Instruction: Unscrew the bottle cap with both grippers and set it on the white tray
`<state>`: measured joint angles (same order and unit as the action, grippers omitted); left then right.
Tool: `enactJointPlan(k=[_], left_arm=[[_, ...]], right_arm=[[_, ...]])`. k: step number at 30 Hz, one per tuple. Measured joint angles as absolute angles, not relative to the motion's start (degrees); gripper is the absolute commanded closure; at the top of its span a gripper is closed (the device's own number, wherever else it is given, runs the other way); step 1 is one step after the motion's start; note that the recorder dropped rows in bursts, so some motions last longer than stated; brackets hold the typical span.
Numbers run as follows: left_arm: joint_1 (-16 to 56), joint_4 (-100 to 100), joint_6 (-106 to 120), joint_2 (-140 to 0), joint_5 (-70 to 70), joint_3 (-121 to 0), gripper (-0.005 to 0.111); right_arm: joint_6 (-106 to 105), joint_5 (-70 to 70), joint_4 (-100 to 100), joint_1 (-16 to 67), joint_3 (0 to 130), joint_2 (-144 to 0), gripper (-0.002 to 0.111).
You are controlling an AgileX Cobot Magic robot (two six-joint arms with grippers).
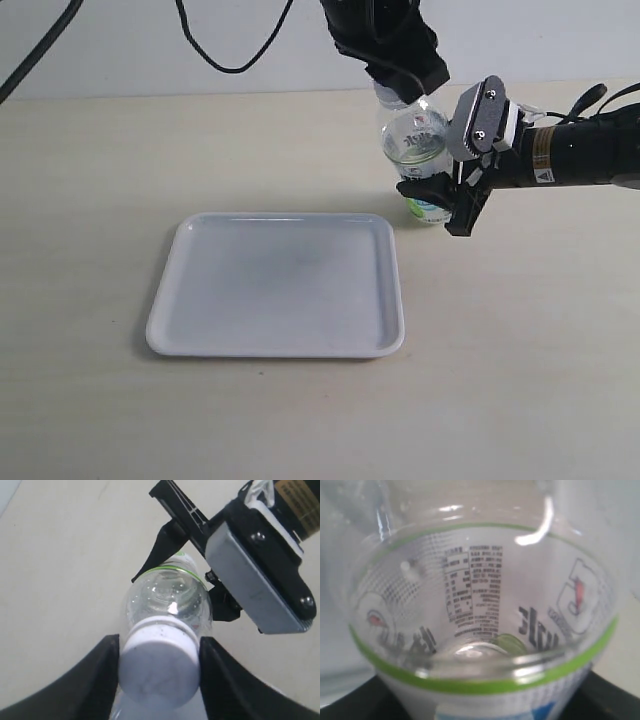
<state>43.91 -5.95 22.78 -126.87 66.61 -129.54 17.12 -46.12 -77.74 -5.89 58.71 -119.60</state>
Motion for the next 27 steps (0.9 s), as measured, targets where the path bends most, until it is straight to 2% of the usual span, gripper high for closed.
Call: enactJointPlan(k=[27], left_arm=[[43.9, -6.0, -23.3, -126.9, 66.4, -129.5, 0.107]], right_arm=[[17.3, -47.2, -77.6, -6.0, 58.7, -119.7, 0.108]])
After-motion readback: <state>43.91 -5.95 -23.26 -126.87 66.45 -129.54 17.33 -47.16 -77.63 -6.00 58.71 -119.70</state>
